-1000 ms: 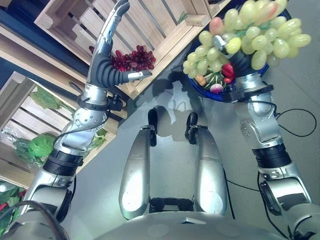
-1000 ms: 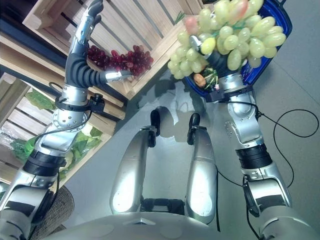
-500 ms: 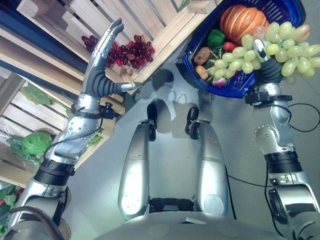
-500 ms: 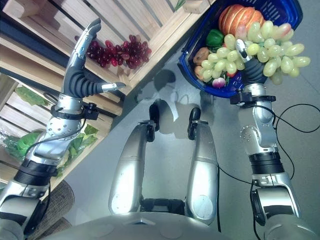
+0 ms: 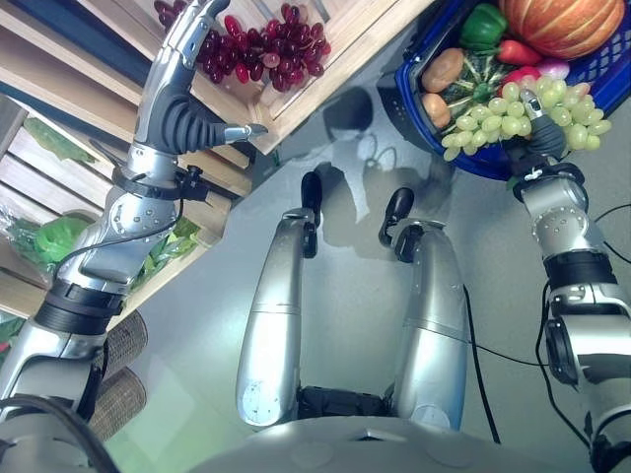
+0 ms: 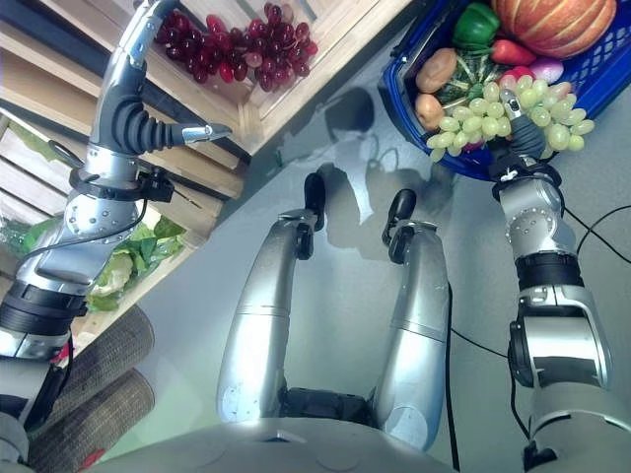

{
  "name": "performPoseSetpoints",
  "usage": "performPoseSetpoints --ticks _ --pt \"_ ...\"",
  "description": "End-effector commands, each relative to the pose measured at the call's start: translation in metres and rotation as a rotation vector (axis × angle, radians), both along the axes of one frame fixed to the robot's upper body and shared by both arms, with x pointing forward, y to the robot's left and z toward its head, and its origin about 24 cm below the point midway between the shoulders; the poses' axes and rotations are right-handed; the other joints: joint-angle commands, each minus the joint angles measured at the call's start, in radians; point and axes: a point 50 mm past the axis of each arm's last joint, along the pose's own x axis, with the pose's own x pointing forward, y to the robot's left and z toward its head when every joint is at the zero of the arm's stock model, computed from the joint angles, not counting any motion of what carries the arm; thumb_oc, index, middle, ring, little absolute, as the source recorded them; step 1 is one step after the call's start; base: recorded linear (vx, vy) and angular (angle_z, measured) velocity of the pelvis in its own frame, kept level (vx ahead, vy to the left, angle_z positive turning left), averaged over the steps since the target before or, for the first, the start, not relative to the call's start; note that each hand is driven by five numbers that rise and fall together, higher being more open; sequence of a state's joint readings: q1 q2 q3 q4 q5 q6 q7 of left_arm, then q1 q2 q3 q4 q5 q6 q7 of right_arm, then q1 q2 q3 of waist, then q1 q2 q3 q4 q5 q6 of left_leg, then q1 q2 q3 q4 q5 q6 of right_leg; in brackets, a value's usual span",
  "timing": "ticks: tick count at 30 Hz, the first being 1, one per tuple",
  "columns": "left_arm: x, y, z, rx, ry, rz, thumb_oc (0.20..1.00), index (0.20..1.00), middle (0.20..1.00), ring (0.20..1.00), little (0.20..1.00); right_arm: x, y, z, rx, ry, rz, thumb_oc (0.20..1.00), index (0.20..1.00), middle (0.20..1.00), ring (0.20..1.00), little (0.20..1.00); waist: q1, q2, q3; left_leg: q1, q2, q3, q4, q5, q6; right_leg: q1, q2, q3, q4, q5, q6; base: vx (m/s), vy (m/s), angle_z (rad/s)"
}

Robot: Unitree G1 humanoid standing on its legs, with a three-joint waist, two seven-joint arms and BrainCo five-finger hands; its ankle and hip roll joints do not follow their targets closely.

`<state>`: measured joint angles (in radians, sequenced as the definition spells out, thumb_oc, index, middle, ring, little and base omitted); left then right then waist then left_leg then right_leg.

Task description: Pick up fruits and vegetables into the basket

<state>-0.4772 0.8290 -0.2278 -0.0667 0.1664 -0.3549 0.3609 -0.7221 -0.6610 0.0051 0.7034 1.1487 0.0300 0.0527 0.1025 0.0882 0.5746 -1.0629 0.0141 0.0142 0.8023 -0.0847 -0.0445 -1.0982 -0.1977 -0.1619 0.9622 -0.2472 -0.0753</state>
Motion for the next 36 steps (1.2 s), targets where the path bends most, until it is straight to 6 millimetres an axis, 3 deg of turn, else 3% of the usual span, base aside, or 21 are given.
performPoseSetpoints --ticks 1,3,4,5,10,15,18,26,29,36 --pt "-0.007 -0.012 0.005 0.022 -0.066 -0.036 1.000 1.000 1.000 1.000 1.000 -0.007 -0.019 0.031 -0.125 -0.085 -0.049 0.200 0.200 0.200 0.200 0.200 -0.014 0.085 -0.055 0.017 -0.046 0.035 -0.053 -0.107 0.095 0.006 0.034 -0.046 0.013 -0.028 0.064 -0.01 -0.049 0.05" --pt "-0.007 -0.012 0.005 0.034 -0.066 -0.035 1.000 1.000 1.000 1.000 1.000 -0.008 -0.020 0.033 -0.208 -0.064 -0.089 0.200 0.200 0.200 0.200 0.200 -0.013 0.084 -0.055 0.007 -0.045 0.032 -0.051 -0.106 0.096 -0.005 0.034 -0.047 0.019 -0.026 0.065 0.00 -0.026 0.07" --pt "-0.007 -0.012 0.004 0.041 -0.066 -0.034 1.000 1.000 1.000 1.000 1.000 -0.008 -0.023 0.033 -0.242 -0.046 -0.140 0.940 0.940 0.940 0.940 0.940 -0.014 0.083 -0.055 0.004 -0.044 0.032 -0.050 -0.106 0.096 -0.008 0.035 -0.047 0.021 -0.025 0.065 0.00 -0.014 0.08" --pt "-0.006 -0.013 0.004 0.054 -0.071 -0.031 1.000 1.000 1.000 1.000 1.000 -0.009 -0.029 0.032 -0.291 0.001 -0.225 1.000 1.000 1.000 1.000 1.000 -0.015 0.082 -0.055 0.002 -0.043 0.033 -0.049 -0.107 0.096 -0.010 0.036 -0.046 0.021 -0.024 0.066 -0.01 -0.022 0.04" --pt "-0.007 -0.015 0.007 0.094 -0.117 0.006 1.000 1.000 1.000 1.000 1.000 -0.006 -0.026 0.019 -0.668 0.224 -0.289 1.000 1.000 1.000 1.000 1.000 -0.019 0.077 -0.055 0.014 -0.039 0.035 -0.064 -0.107 0.095 0.002 0.043 -0.047 -0.003 -0.017 0.067 -0.02 0.010 -0.01" --pt "-0.009 -0.013 0.006 0.133 -0.174 0.073 1.000 1.000 1.000 1.000 1.000 -0.009 -0.009 0.004 -0.692 0.219 -0.247 1.000 1.000 1.000 1.000 1.000 -0.039 0.070 -0.055 0.050 -0.033 0.045 -0.091 -0.108 0.095 0.029 0.052 -0.045 -0.031 -0.015 0.066 -0.04 0.036 -0.03" --pt "-0.009 -0.009 0.003 0.182 -0.256 0.202 1.000 1.000 1.000 1.000 1.000 -0.022 0.020 -0.034 -0.796 0.244 -0.155 1.000 1.000 1.000 1.000 1.000 -0.066 0.063 -0.055 0.088 -0.030 0.058 -0.121 -0.105 0.087 0.054 0.063 -0.032 -0.062 -0.015 0.070 -0.04 0.107 -0.08" --pt "-0.009 0.011 0.005 0.340 -0.452 0.549 1.000 1.000 1.000 1.000 1.000 -0.069 0.075 -0.101 -0.852 0.223 0.018 1.000 1.000 1.000 1.000 1.000 -0.148 0.067 -0.055 0.177 -0.019 0.115 -0.211 -0.086 0.062 0.101 0.094 0.014 -0.142 -0.014 0.078 -0.04 0.138 -0.20" --pt "-0.007 0.022 0.002 0.390 -0.470 0.674 1.000 1.000 1.000 1.000 1.000 -0.089 0.081 -0.113 -0.920 0.195 0.066 1.000 1.000 1.000 1.000 1.000 -0.183 0.073 -0.055 0.211 -0.019 0.145 -0.238 -0.080 0.052 0.114 0.108 0.041 -0.160 -0.018 0.083 -0.03 0.229 -0.22" --pt "0.010 0.045 -0.011 0.445 -0.298 0.828 1.000 1.000 1.000 1.000 1.000 -0.105 0.074 -0.108 -1.023 0.126 0.087 1.000 1.000 1.000 1.000 1.000 -0.243 0.077 -0.055 0.243 -0.006 0.198 -0.264 -0.071 0.034 0.122 0.130 0.086 -0.199 -0.009 0.096 -0.01 0.155 -0.24"
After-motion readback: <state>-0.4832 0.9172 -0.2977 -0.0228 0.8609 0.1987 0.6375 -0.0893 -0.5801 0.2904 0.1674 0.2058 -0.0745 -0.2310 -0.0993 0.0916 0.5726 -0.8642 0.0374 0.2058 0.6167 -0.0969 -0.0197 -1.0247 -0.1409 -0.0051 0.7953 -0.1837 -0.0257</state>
